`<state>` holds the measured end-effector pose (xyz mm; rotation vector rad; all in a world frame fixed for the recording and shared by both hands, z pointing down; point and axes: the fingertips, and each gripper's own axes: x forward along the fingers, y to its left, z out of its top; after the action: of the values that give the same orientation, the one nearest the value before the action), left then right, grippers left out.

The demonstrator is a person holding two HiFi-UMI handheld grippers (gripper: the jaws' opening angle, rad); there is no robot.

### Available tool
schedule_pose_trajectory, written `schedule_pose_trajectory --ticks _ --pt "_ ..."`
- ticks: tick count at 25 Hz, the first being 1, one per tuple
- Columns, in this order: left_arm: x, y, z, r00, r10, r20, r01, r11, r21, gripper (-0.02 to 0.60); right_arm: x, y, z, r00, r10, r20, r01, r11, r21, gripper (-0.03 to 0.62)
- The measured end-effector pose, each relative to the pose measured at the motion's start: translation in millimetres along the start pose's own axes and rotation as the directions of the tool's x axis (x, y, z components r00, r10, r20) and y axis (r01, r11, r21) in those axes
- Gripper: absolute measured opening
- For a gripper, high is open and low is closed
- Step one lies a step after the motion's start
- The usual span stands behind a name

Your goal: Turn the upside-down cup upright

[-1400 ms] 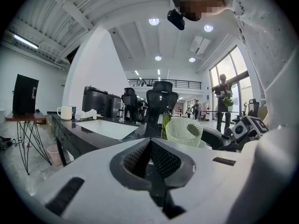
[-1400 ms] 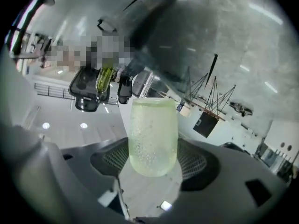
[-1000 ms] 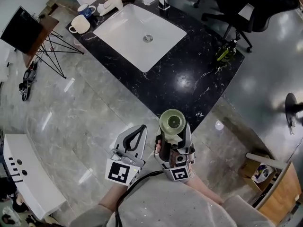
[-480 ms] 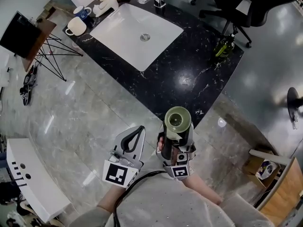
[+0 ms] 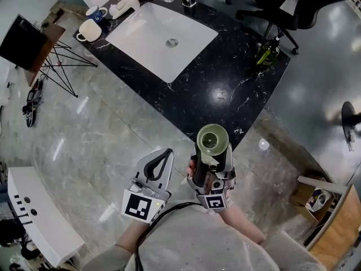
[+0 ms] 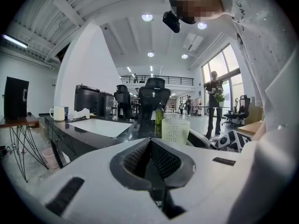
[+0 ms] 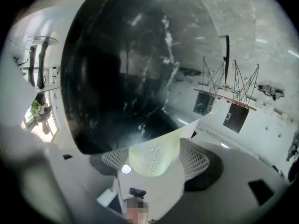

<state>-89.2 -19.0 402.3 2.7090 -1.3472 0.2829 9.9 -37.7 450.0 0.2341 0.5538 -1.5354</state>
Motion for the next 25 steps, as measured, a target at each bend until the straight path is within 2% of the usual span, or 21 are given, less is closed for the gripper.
schedule_pose_trajectory --ticks 14,17,25 --pt "-3.8 -4.6 -0.8 1.0 -0.016 0.016 0.016 1.0 -0.018 0.008 -3.0 10.4 -14.4 0.997 0.0 -0.077 -0.007 0.996 -0.092 0.322" --pt "-4.3 -5.8 -0.5 1.0 -0.013 0.022 0.014 1.0 -0.023 0.008 -4.3 12.9 -21.2 0.994 -0.025 -0.103 0.011 0.991 -0.13 0.322" --pt "-8.1 -10.6 1.1 0.999 -0.01 0.037 0.011 0.999 -0.037 0.008 -12.2 7.3 -24.8 0.993 -0.084 -0.088 0.072 0.988 -0.137 0.321"
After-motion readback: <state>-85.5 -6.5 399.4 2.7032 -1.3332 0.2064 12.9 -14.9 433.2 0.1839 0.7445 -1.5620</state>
